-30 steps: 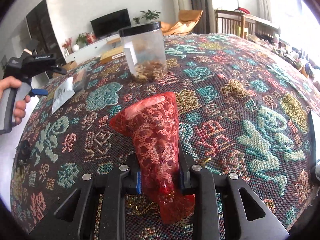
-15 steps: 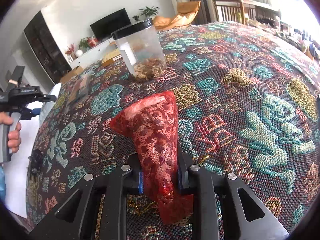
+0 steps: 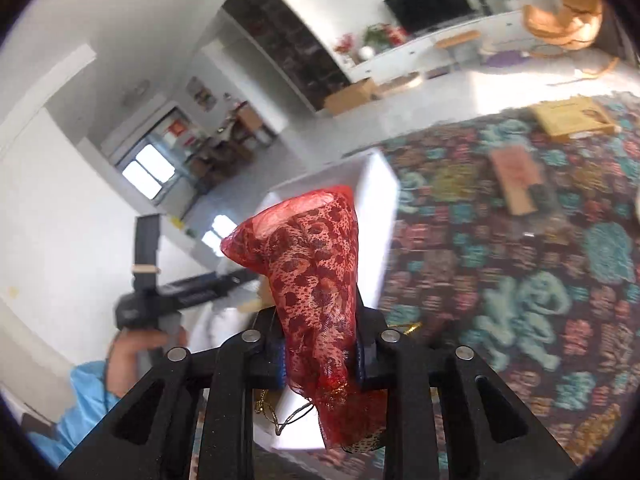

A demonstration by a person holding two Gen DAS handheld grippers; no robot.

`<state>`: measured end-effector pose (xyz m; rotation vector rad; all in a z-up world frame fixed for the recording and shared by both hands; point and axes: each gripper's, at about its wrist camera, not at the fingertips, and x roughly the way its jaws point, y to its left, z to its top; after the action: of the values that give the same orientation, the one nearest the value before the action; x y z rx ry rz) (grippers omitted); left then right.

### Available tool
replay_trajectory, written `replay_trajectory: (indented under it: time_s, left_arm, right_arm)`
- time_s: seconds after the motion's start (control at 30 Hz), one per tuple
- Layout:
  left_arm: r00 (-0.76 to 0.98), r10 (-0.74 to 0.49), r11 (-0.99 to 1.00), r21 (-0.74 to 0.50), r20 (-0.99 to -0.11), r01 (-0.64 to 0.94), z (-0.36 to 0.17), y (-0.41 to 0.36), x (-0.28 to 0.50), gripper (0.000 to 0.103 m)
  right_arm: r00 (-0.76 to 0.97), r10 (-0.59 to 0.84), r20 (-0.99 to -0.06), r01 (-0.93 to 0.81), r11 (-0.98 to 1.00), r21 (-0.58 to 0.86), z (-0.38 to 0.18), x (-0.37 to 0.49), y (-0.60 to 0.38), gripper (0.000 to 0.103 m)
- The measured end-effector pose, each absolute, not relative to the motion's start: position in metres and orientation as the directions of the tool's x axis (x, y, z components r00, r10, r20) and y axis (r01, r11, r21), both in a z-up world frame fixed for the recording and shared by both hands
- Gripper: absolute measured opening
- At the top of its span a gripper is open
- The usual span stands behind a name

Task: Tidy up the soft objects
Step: 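Carry wipes packet and red mesh bag over the cardboard box and open both tools, then move left tool to plastic-wrapped wooden board while right tool moves to black sandal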

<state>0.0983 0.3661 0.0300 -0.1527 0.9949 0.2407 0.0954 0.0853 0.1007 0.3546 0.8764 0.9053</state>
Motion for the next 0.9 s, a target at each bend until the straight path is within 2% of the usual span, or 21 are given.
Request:
replay_trajectory:
  time_s: [0.03, 0.07, 0.13, 0.23, 0.33, 0.4, 0.43, 0.5, 0.63, 0.77, 0.8, 0.83, 0.9]
  left_arm:
    - [0.507, 0.171, 0.951, 0.006, -0.845, -0.310, 0.025, 0.380, 0.092, 0.082]
    - [0.496, 0.209, 0.936, 0.026, -0.843, -0.351, 0.020, 0.393, 0.085, 0.085]
    - [0.488, 0.259, 0.914, 0.048, -0.834, -0.404, 0.015, 0.410, 0.072, 0.085]
    - [0.525, 0.245, 0.918, 0.020, -0.815, -0.397, 0.016, 0.407, 0.060, 0.085]
    - [0.588, 0.170, 0.947, -0.034, -0.791, -0.319, 0.020, 0.373, 0.057, 0.085]
    - [0.623, 0.085, 0.970, -0.079, -0.777, -0.230, 0.020, 0.342, 0.057, 0.085]
    - [0.634, 0.052, 0.977, -0.091, -0.771, -0.192, 0.022, 0.325, 0.059, 0.085]
    - [0.649, 0.001, 0.985, -0.111, -0.761, -0.131, 0.021, 0.295, 0.063, 0.085]
    - [0.666, -0.083, 0.984, -0.168, -0.741, -0.065, 0.024, 0.257, 0.060, 0.085]
    - [0.693, -0.090, 0.980, -0.187, -0.715, -0.066, 0.035, 0.244, 0.049, 0.085]
    - [0.696, -0.087, 0.980, -0.187, -0.713, -0.070, 0.034, 0.243, 0.046, 0.085]
    - [0.694, -0.085, 0.980, -0.185, -0.715, -0.071, 0.033, 0.240, 0.045, 0.085]
    - [0.685, -0.082, 0.982, -0.175, -0.724, -0.067, 0.027, 0.238, 0.043, 0.085]
  right_arm:
    - [0.264, 0.816, -0.514, -0.553, 0.565, 0.613, 0.099, 0.099, 0.111, 0.066]
    - [0.243, 0.811, -0.533, -0.550, 0.567, 0.613, 0.096, 0.101, 0.127, 0.068]
    - [0.233, 0.813, -0.534, -0.539, 0.565, 0.625, 0.088, 0.100, 0.131, 0.068]
    - [0.313, 0.763, -0.565, -0.522, 0.636, 0.569, 0.067, 0.093, 0.088, 0.068]
    - [0.458, 0.567, -0.685, -0.424, 0.816, 0.392, 0.024, 0.099, 0.016, 0.069]
    - [0.483, 0.426, -0.765, -0.350, 0.895, 0.278, -0.010, 0.100, -0.021, 0.070]
    - [0.466, 0.407, -0.786, -0.336, 0.903, 0.269, -0.022, 0.099, -0.033, 0.070]
    - [0.422, 0.431, -0.797, -0.356, 0.888, 0.291, -0.033, 0.099, -0.034, 0.070]
    - [0.325, 0.515, -0.794, -0.453, 0.821, 0.347, -0.043, 0.105, 0.031, 0.070]
    - [0.272, 0.466, -0.842, -0.325, 0.868, 0.375, -0.087, 0.124, 0.077, 0.067]
    - [0.348, 0.434, -0.831, -0.330, 0.886, 0.325, -0.084, 0.122, 0.081, 0.066]
    - [0.390, 0.367, -0.845, -0.339, 0.910, 0.239, -0.084, 0.120, 0.088, 0.043]
    - [0.405, 0.370, -0.836, -0.333, 0.911, 0.242, -0.086, 0.118, 0.081, 0.039]
